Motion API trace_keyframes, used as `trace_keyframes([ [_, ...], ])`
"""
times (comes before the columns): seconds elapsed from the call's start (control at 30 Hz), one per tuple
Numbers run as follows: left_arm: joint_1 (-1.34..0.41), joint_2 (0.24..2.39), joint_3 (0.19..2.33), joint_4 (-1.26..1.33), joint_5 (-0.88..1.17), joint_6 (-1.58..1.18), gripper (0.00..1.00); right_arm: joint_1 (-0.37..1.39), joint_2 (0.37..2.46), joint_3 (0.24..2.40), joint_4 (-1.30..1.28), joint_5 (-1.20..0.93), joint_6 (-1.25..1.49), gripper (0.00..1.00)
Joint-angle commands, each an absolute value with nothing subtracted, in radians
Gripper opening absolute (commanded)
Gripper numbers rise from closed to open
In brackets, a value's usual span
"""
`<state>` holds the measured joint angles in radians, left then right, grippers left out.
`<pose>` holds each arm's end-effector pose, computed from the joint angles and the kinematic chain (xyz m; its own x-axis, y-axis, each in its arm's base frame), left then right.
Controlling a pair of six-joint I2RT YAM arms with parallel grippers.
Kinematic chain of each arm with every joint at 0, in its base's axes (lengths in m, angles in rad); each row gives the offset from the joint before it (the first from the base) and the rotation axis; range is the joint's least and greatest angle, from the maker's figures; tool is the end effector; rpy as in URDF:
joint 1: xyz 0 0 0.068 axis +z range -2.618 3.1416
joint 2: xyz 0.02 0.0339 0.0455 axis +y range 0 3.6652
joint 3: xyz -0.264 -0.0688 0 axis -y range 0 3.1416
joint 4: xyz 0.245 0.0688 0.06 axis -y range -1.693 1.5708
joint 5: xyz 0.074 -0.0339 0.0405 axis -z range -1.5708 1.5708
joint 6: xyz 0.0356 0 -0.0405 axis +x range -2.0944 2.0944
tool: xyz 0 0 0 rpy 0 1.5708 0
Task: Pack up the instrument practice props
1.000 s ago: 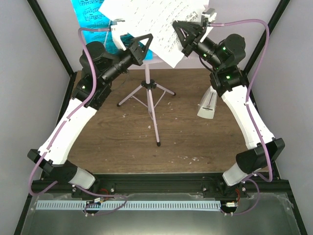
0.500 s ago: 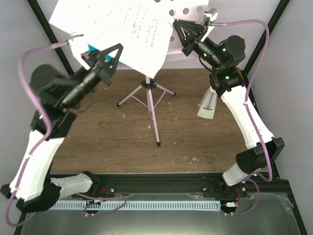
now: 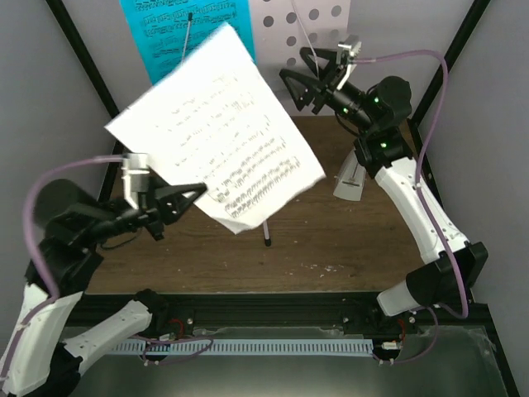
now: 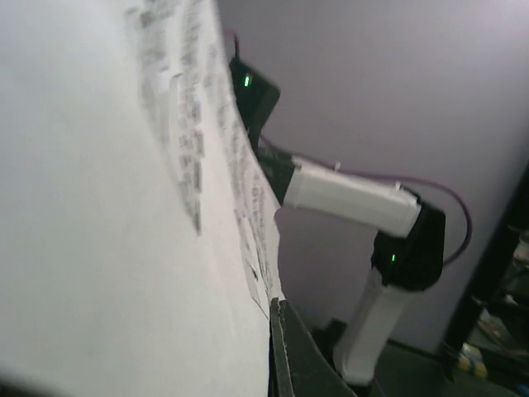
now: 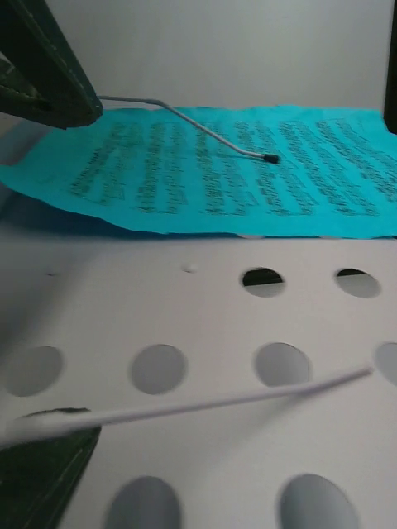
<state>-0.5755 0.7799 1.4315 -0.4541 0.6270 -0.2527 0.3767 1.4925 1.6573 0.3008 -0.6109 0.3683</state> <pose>0.0654 -0.0673 0.5156 -0.0715 -0.1950 -0.9782 0.9352 0.3279 -0.1337 0.2932 0.1379 0.5224 0.1094 0.3604 -0.9263 -0.8761 0.4753 0.0814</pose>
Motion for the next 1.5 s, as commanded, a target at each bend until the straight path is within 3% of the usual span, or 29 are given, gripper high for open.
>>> trace_keyframes([
  [0.0, -0.572, 0.778, 1.271, -0.567, 0.743, -0.234, 0.00, 0.383, 1.402, 1.560, 0.302, -0.604, 0.333, 0.96],
  [0.27, -0.560, 0.791, 0.821, -0.294, 0.732, -0.477, 0.00, 0.382, 1.278, 1.390, 0.197, -0.483, 0.233, 1.00],
  [0.43, -0.469, 0.800, 0.566, -0.117, 0.661, -0.813, 0.00, 0.379, 1.196, 1.270, 0.168, -0.365, 0.212, 1.00],
  [0.87, 0.161, 0.556, 0.234, -0.293, 0.617, -0.930, 0.00, 0.378, 1.020, 1.012, 0.147, -0.260, 0.293, 1.00],
  [1.2, 0.176, 0.503, 0.161, -0.404, 0.523, -0.996, 0.01, 0.379, 0.983, 0.951, 0.151, -0.220, 0.303, 1.00],
  [1.27, 0.175, 0.501, 0.189, -0.461, 0.473, -0.980, 0.23, 0.379, 0.983, 0.948, 0.153, -0.223, 0.309, 1.00],
  [1.33, 0.174, 0.499, 0.229, -0.512, 0.427, -0.954, 0.73, 0.378, 0.983, 0.945, 0.163, -0.238, 0.313, 1.00],
  [1.37, 0.175, 0.499, 0.259, -0.543, 0.407, -0.938, 0.89, 0.378, 0.983, 0.946, 0.165, -0.250, 0.316, 1.00],
  [1.4, 0.175, 0.500, 0.291, -0.578, 0.379, -0.923, 0.97, 0.378, 0.983, 0.948, 0.166, -0.256, 0.319, 1.00],
  [1.47, 0.174, 0.502, 0.376, -0.646, 0.319, -0.875, 1.00, 0.378, 0.983, 0.959, 0.158, -0.261, 0.325, 1.00],
])
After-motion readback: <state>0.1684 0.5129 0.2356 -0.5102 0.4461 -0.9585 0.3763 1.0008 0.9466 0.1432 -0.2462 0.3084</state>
